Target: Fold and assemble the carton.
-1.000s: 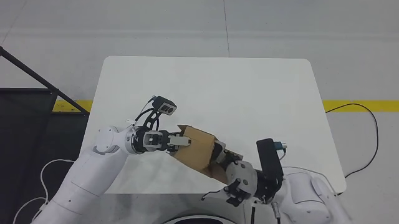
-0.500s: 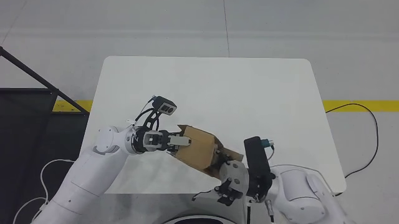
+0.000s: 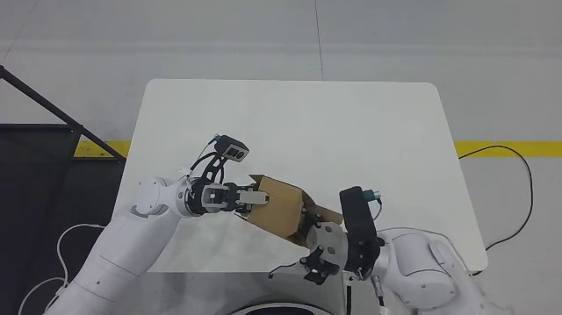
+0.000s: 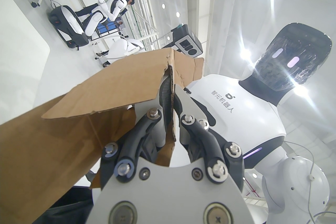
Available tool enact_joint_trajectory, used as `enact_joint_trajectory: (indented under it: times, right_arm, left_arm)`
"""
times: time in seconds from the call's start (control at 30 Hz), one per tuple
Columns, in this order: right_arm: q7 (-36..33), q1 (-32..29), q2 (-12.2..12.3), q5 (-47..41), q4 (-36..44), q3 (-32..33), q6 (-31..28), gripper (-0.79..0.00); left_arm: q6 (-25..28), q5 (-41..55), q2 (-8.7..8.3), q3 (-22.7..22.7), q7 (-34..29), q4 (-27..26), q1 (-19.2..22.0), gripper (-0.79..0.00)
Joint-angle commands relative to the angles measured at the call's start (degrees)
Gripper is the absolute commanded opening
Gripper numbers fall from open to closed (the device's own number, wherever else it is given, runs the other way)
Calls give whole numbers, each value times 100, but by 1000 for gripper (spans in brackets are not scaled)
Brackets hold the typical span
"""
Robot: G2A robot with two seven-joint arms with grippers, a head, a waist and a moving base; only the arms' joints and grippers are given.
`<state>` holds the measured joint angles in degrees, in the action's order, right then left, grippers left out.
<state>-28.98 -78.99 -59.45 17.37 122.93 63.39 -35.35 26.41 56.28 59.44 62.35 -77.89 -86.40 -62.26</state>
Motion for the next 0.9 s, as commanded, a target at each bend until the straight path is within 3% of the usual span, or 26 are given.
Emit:
enact_joint_trajectory:
  times: [0.0, 0.87]
  right_arm:
    - [-11, -44, 12, -81, 14, 49, -92, 0]
    - [587, -1197, 191, -628, 211, 1456, -1130, 0]
  left_arm:
    - [0, 0, 0, 0, 0, 0, 0, -785]
    - [0, 0, 0, 0, 0, 0, 0, -785]
